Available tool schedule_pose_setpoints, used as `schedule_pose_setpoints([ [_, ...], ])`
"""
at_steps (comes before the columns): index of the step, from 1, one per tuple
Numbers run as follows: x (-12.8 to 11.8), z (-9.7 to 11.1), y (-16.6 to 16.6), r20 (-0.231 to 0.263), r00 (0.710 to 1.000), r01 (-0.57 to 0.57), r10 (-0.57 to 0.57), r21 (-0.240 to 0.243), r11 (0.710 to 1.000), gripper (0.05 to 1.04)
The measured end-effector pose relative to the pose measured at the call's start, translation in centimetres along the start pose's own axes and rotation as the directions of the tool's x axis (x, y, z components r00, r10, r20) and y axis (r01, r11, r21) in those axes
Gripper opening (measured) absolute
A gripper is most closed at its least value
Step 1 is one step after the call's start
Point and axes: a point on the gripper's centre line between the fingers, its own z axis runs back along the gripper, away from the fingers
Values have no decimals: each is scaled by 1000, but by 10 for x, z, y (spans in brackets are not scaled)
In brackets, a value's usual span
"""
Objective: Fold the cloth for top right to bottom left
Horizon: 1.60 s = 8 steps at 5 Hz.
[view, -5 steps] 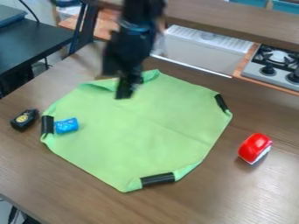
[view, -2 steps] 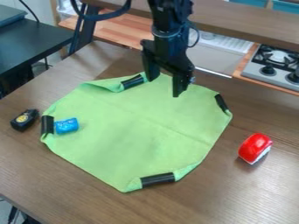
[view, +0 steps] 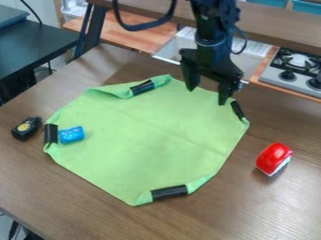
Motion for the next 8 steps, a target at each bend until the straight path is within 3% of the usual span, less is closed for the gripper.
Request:
schedule_pose_setpoints([
  [4, 47, -54, -48, 7, 998, -65, 65, 13, 998, 1001],
  [7, 47, -72, -46, -7, 996, -88, 88, 81, 993, 1001],
  [8, 33, -81, -39, -36, 994, -101, 105, 113, 988, 1001],
])
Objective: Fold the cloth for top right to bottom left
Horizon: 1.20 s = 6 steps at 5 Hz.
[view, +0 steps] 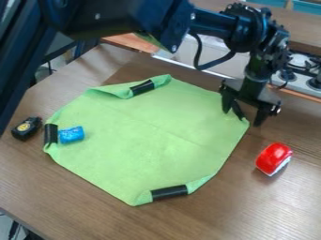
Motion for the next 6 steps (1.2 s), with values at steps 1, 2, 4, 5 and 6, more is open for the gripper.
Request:
schedule_pose_setpoints([
  [1, -2, -4, 6, -4, 1000, -29, 29, 4, 1000, 952],
  [2, -2, -3, 8, -11, 999, -53, 53, 13, 999, 675],
  [4, -10, 6, 16, -31, 998, -64, 62, -55, 996, 179],
  [5, -8, 36, 36, -1, 995, -95, 95, -121, 988, 67],
  [6, -21, 54, 56, -13, 996, -88, 87, -154, 984, 49],
])
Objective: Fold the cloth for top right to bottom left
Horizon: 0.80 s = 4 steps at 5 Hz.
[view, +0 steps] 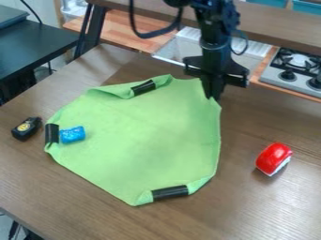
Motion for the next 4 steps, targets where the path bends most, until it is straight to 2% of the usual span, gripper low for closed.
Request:
schedule_pose_setpoints([
  [2, -46, 27, 46, -42, 997, 64, -65, -17, 998, 49],
  [4, -98, 48, 111, -76, 997, 30, -32, -27, 999, 49],
])
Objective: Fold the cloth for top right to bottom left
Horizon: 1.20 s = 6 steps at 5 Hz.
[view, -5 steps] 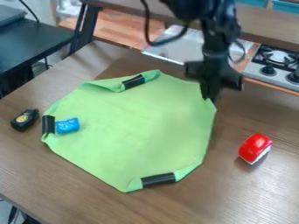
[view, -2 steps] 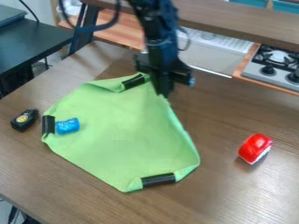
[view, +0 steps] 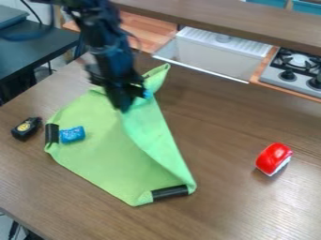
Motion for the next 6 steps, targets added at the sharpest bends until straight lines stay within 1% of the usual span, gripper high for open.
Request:
schedule_pose_setpoints([
  [1, -20, 13, 18, -3, 999, -32, 32, -19, 999, 49],
  [2, -43, 29, 39, 3, 996, -89, 90, -17, 996, 49],
  [3, -54, 38, 46, 12, 992, -124, 124, -5, 992, 49],
  [4, -65, 44, 59, 11, 984, -178, 177, 30, 984, 61],
  [5, -72, 46, 67, -15, 968, -251, 252, 51, 967, 195],
  [6, -80, 49, 75, -54, 946, -311, 320, 127, 942, 438],
])
